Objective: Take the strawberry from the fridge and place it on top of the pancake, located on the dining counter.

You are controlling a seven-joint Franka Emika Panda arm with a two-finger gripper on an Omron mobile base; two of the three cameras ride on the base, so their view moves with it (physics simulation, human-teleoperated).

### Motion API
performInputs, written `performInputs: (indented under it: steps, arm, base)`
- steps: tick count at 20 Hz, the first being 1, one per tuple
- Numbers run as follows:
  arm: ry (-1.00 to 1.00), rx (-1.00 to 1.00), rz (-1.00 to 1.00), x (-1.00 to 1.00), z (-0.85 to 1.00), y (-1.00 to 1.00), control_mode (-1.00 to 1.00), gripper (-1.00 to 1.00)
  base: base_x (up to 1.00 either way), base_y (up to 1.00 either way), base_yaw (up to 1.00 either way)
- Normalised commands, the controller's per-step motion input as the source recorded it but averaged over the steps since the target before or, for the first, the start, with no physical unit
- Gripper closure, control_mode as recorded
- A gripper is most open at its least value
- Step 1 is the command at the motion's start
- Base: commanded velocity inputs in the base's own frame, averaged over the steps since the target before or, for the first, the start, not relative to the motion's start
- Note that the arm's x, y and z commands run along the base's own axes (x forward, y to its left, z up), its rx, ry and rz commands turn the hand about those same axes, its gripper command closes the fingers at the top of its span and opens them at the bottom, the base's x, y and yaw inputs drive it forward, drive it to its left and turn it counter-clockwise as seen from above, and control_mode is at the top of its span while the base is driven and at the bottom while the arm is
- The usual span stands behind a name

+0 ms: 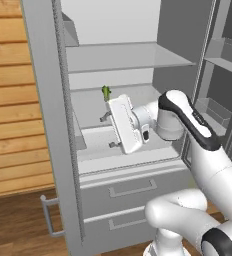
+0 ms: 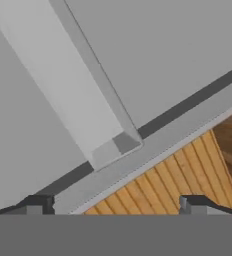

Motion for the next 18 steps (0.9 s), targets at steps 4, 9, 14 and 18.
performInputs:
  steps: [4, 9, 14, 18]
  arm:
    - [0.0, -0.39, 0.0, 0.02, -0.21, -0.89, -1.0, -1.0]
    - [-0.06, -0.63, 0.0, -0.01, -0.41, -0.49, -1.0, -1.0]
    - [-0.19, -0.71, 0.0, 0.01, -0.36, -0.67, -1.0, -1.0]
    - [-0.26, -0.65, 0.0, 0.0, -0.44, -0.79, -1.0, -1.0]
  base:
    - [0.0, 0.0, 0.0]
    - [0.0, 0.0, 0.0]
    - [0.0, 0.0, 0.0]
    - [0.0, 0.0, 0.0]
